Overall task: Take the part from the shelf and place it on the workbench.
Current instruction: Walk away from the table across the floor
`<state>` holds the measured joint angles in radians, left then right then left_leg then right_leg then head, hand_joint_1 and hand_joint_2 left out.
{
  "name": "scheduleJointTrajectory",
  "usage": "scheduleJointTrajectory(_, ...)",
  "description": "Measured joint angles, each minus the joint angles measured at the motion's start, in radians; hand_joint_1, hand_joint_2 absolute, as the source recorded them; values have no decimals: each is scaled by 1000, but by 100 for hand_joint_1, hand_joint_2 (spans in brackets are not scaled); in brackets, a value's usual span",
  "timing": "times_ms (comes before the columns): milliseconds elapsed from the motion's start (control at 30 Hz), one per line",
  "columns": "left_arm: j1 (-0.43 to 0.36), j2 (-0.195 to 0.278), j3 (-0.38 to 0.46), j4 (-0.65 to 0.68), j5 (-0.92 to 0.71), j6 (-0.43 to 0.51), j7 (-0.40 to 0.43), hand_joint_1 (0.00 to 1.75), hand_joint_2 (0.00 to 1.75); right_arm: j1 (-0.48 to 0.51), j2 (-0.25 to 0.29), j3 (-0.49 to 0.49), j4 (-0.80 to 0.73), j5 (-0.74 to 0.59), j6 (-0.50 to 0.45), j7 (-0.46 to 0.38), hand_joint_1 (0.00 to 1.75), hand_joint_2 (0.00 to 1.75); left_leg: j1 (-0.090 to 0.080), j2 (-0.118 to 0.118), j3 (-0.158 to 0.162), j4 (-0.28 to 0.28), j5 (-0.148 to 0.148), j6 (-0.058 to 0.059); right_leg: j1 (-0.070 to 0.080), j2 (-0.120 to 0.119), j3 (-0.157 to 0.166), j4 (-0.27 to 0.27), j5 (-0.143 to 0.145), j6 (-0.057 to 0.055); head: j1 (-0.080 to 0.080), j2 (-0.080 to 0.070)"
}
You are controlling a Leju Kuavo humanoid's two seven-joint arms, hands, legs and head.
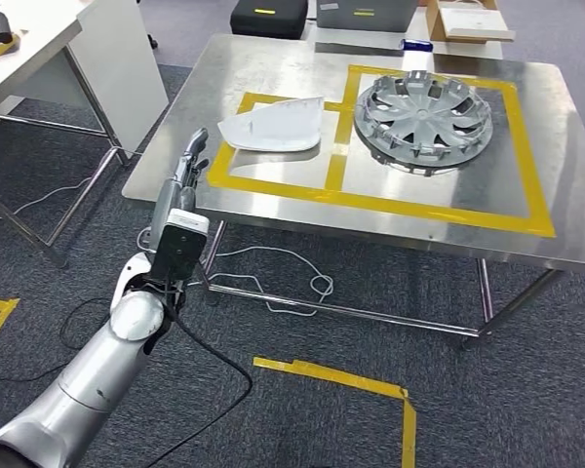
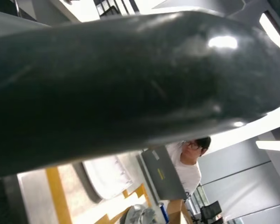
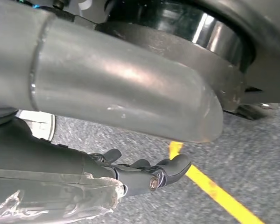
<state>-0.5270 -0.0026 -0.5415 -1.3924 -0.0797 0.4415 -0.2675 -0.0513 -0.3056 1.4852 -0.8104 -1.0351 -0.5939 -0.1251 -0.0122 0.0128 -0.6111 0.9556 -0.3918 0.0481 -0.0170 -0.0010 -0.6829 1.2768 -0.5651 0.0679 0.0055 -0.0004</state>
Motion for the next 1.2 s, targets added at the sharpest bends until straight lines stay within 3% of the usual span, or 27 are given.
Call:
scheduleJointTrajectory(67, 3, 0, -2, -8, 0, 0, 3, 0, 0, -2, 1, -6, 2, 1, 0, 4, 0, 0, 6, 0, -33, 12, 20, -14, -12, 0, 91, -98, 49, 16, 1, 0)
scheduleJointTrajectory(100, 2, 0, -2, -14, 0, 0, 4, 0, 0, -4, 3, -9, 3, 2, 0, 7, 0, 0, 8, 0, -47, 21, 27, -21, -15, 1, 150, -176, 47, 20, 1, 0)
scheduleJointTrajectory(167, 3, 0, -3, -25, -1, -1, 4, 0, 0, -7, 6, -14, 4, 5, 2, 9, 0, 0, 7, 0, -66, 35, 46, -32, -15, 4, 224, -286, 17, 12, 2, 0)
scheduleJointTrajectory(200, 4, 0, -4, -28, 0, -2, 2, 0, 0, -7, 7, -15, 5, 6, 4, 9, 0, 0, 8, 0, -70, 36, 56, -37, -12, 5, 230, -302, 11, 3, 1, 0)
scheduleJointTrajectory(267, 10, 1, -7, -28, 4, -3, -3, 0, 0, -4, 10, -16, 10, 9, 12, 7, 0, 0, 11, -1, -79, 39, 58, -48, -11, 2, 209, -297, 22, -20, 2, 0)
scheduleJointTrajectory(300, 13, 2, -8, -28, 5, -3, -3, 0, 0, -2, 12, -17, 13, 9, 15, 6, 0, 0, 13, -2, -87, 55, 32, -54, -11, 0, 198, -295, 32, -33, 0, 0)
scheduleJointTrajectory(333, 17, 3, -9, -28, 6, -3, -4, 0, 0, 0, 13, -17, 17, 10, 19, 5, 0, 0, 15, -3, -98, 92, -15, -59, -11, -2, 186, -295, 45, -45, -2, 0)
scheduleJointTrajectory(400, 24, 5, -10, -28, 7, -3, -8, 0, 0, 3, 13, -18, 26, 10, 25, 1, 0, 0, 17, -4, -120, 219, -126, -66, -7, -4, 156, -293, 71, -58, -5, 0)
scheduleJointTrajectory(433, 27, 5, -11, -28, 9, -3, -10, 0, 0, 4, 14, -19, 31, 11, 28, -1, 0, 0, 17, -4, -125, 283, -158, -68, -5, -4, 139, -291, 84, -59, -5, 0)
scheduleJointTrajectory(467, 29, 6, -12, -28, 10, -3, -10, 0, 0, 4, 15, -21, 35, 11, 29, -1, 0, 0, 17, -4, -122, 327, -164, -67, -3, -5, 121, -289, 97, -60, -5, 0)
scheduleJointTrajectory(500, 31, 6, -13, -29, 12, -3, -8, 0, 0, 3, 16, -22, 39, 12, 30, -1, 0, 0, 17, -4, -105, 341, -147, -64, -1, -5, 102, -287, 109, -60, -6, 0)
scheduleJointTrajectory(567, 31, 6, -15, -32, 13, -4, -2, 0, 0, 1, 19, -27, 44, 16, 27, 2, 0, 0, 14, -5, -26, 270, -102, -49, 4, -4, 70, -284, 131, -59, -6, 0)
scheduleJointTrajectory(633, 30, 4, -17, -40, 15, -7, 0, 0, 0, 2, 23, -33, 45, 20, 21, 4, 0, 0, 6, -5, 98, 116, -117, -29, 8, -3, 52, -282, 150, -53, -6, 0)
scheduleJointTrajectory(667, 31, 3, -18, -43, 17, -8, 0, 0, 0, 3, 25, -34, 46, 22, 19, 4, 0, 0, 1, -5, 141, 55, -135, -23, 9, -3, 48, -283, 160, -49, -5, 0)
scheduleJointTrajectory(700, 32, 3, -18, -46, 19, -10, -1, 0, 0, 4, 26, -35, 47, 23, 19, 4, 0, 0, -2, -5, 165, 17, -148, -20, 9, -4, 47, -285, 169, -44, -6, 0)
scheduleJointTrajectory(767, 38, 4, -20, -47, 25, -12, -8, 0, 0, 8, 26, -36, 51, 23, 21, -4, 0, 0, -1, -3, 161, 1, -137, -16, 6, -5, 40, -286, 178, -33, -7, 0)
scheduleJointTrajectory(800, 41, 3, -20, -47, 28, -14, -13, 0, 0, 11, 26, -37, 54, 22, 24, -7, 0, 0, 0, -2, 155, -2, -127, -10, 5, -4, 30, -274, 165, -29, -6, 0)
scheduleJointTrajectory(867, 44, 2, -22, -46, 32, -18, -18, 0, 0, 17, 27, -39, 61, 21, 29, -12, 0, 0, 2, -1, 136, -4, -108, -1, 4, -2, -11, -184, 97, -22, -1, 0)
scheduleJointTrajectory(933, 50, 1, -24, -46, 33, -20, -11, 0, 0, 18, 27, -39, 66, 20, 31, -12, 0, 0, 0, 0, 113, -1, -92, 2, 4, -2, -55, -48, 22, -17, 2, 0)
scheduleJointTrajectory(967, 53, 1, -25, -46, 33, -21, -5, 0, 0, 19, 27, -40, 68, 19, 31, -11, 0, 0, -1, 0, 104, 0, -85, 2, 4, -2, -67, -4, 3, -15, 2, 0)
scheduleJointTrajectory(1033, 57, 1, -27, -46, 32, -22, 1, 0, 0, 19, 27, -41, 70, 18, 31, -10, 0, 0, -1, 0, 94, 3, -79, 1, 4, -2, -69, 24, -7, -14, 2, 0)
scheduleJointTrajectory(1200, 58, 1, -28, -46, 32, -23, 2, 0, 0, 19, 27, -41, 70, 18, 30, -10, 0, 0, -1, 0, 91, 3, -78, 1, 4, -2, -63, 20, -5, -14, 2, 0)
